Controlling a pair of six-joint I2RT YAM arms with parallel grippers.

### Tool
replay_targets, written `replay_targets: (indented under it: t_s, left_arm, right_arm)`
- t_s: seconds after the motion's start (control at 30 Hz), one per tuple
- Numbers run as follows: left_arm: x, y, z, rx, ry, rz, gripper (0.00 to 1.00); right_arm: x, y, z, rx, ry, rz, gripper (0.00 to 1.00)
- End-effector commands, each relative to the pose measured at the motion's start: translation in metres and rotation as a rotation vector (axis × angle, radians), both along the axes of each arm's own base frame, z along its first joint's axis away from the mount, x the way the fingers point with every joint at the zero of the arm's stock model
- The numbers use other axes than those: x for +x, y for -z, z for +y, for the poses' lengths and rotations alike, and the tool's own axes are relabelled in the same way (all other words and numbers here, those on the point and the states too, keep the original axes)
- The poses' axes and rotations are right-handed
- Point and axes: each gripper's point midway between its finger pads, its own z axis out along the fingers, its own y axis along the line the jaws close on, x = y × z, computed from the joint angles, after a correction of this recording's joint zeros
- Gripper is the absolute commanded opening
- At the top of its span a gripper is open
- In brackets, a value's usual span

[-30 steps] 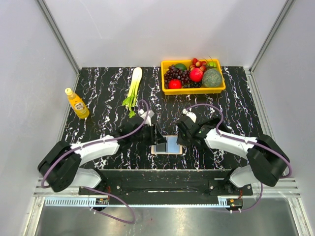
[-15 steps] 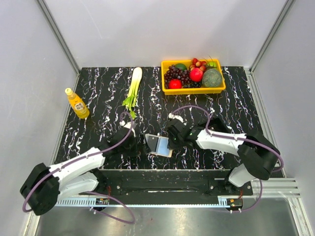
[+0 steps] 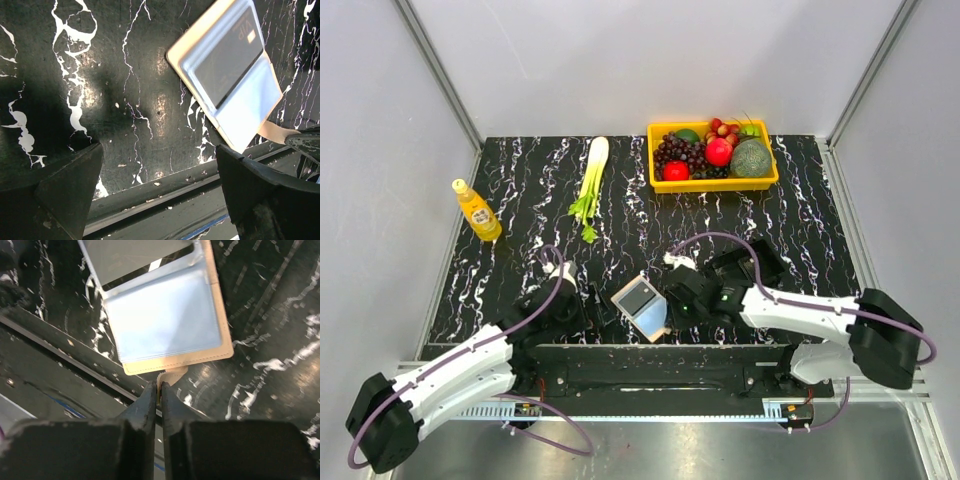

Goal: Put the credit cards into the card holder
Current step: Close the card holder at the center of the board.

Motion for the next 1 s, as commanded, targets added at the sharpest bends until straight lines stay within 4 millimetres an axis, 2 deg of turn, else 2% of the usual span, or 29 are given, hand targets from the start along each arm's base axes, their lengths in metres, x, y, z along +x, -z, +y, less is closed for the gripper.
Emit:
replay_targets:
  t_s: [0.0, 0.03, 0.1, 0.2, 0.27, 0.33, 0.47, 0.5, 0.57, 0.7, 0.97]
  left_arm:
    - [0.012, -0.016, -0.013, -0.050, 0.003, -0.049, 0.99]
    - [0.015, -0.016, -0.015, -0.041, 0.014, -0.051, 0.99]
    - [0.021, -0.019, -0.019, -0.017, 0.039, -0.062, 0.99]
    - [0.033, -0.026, -0.028, -0.001, 0.077, -0.101, 0.99]
    - [0.042, -0.031, -0.034, 0.022, 0.107, -0.123, 0.99]
    - [0.052, -0.035, -0.038, 0.041, 0.123, -0.141, 0.99]
    - [0.070, -0.035, -0.049, 0.006, 0.186, -0.140, 0.99]
    - [0.082, -0.034, -0.055, -0.001, 0.225, -0.157, 0.99]
    - [0.086, -0.034, -0.064, -0.023, 0.271, -0.175, 0.99]
    - [0.080, -0.018, -0.079, -0.066, 0.351, -0.088, 0.99]
    - [0.061, 0.006, -0.081, -0.121, 0.362, -0.007, 0.99]
  right_arm:
    - [-0.001, 0.003, -0.031, -0.036, 0.164, -0.005, 0.29]
    - [0.002, 0.001, -0.039, -0.057, 0.208, -0.017, 0.44]
    - [0.007, -0.005, -0.045, -0.040, 0.288, -0.030, 0.60]
    - [0.012, -0.009, -0.050, 0.024, 0.442, -0.014, 0.66]
    - [0.011, -0.006, -0.047, 0.076, 0.490, 0.028, 0.66]
    - [0.011, 0.007, -0.052, 0.083, 0.562, 0.090, 0.66]
    - [0.012, 0.013, -0.040, 0.149, 0.556, 0.151, 0.66]
    - [0.016, 0.018, -0.039, 0.175, 0.567, 0.178, 0.67]
    - [0.021, 0.023, -0.038, 0.224, 0.577, 0.187, 0.67]
    - [0.026, 0.027, -0.031, 0.280, 0.587, 0.234, 0.65]
    - [0.019, 0.041, -0.015, 0.252, 0.539, 0.324, 0.65]
